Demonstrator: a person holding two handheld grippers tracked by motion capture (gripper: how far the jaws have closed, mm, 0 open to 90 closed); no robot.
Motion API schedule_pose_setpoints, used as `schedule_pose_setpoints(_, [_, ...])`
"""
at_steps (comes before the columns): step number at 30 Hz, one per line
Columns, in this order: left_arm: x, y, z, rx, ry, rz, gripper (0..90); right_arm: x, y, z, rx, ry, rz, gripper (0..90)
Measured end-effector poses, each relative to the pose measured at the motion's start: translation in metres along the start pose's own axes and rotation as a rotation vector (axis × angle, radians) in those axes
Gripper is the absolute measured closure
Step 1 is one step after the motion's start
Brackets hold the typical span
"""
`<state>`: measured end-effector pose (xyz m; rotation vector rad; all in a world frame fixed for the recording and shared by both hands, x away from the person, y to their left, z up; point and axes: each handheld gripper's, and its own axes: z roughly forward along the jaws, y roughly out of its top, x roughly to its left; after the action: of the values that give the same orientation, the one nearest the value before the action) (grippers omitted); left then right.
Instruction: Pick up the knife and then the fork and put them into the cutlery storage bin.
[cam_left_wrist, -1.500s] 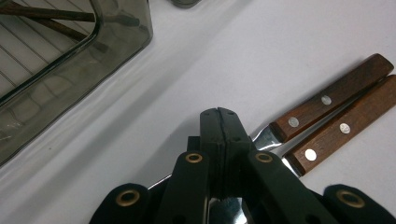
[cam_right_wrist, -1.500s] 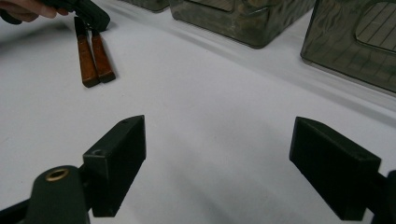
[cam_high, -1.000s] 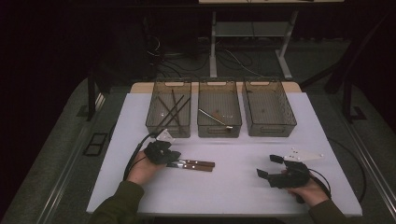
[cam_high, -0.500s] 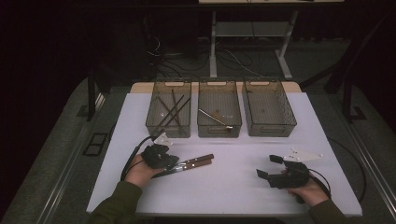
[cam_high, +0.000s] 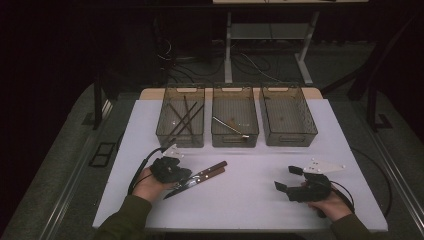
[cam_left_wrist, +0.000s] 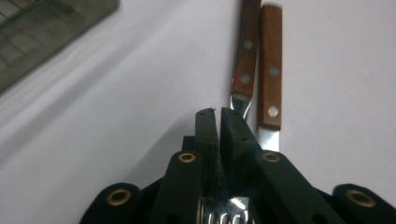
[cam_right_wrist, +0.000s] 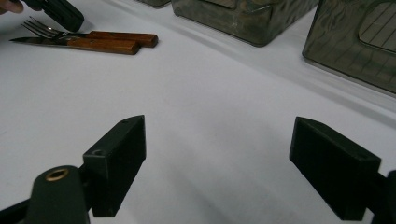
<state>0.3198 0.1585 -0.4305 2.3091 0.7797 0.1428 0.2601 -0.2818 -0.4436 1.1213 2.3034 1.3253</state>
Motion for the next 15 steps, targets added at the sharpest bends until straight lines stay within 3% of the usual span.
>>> schedule_pose_setpoints(5, [-0.014, 0.002, -0.007, -0.054, 0.004, -0.016, 73.6, 0.000, 0.000, 0.000, 0.000, 0.000, 0.001, 18.2])
schedule_pose_setpoints(8, [-0.021, 0.003, -0.005, -0.063, 0.001, 0.023, 68.9, 0.000, 0.000, 0.000, 0.000, 0.000, -0.001, 18.2])
schedule_pose_setpoints(12, [-0.029, 0.004, 0.000, -0.068, 0.000, 0.054, 68.6, 0.000, 0.001, 0.000, 0.001, 0.001, -0.002, 18.2])
schedule_pose_setpoints(15, [-0.031, 0.004, 0.004, -0.069, -0.003, 0.045, 69.2, 0.000, 0.001, 0.001, -0.001, 0.002, -0.004, 18.2])
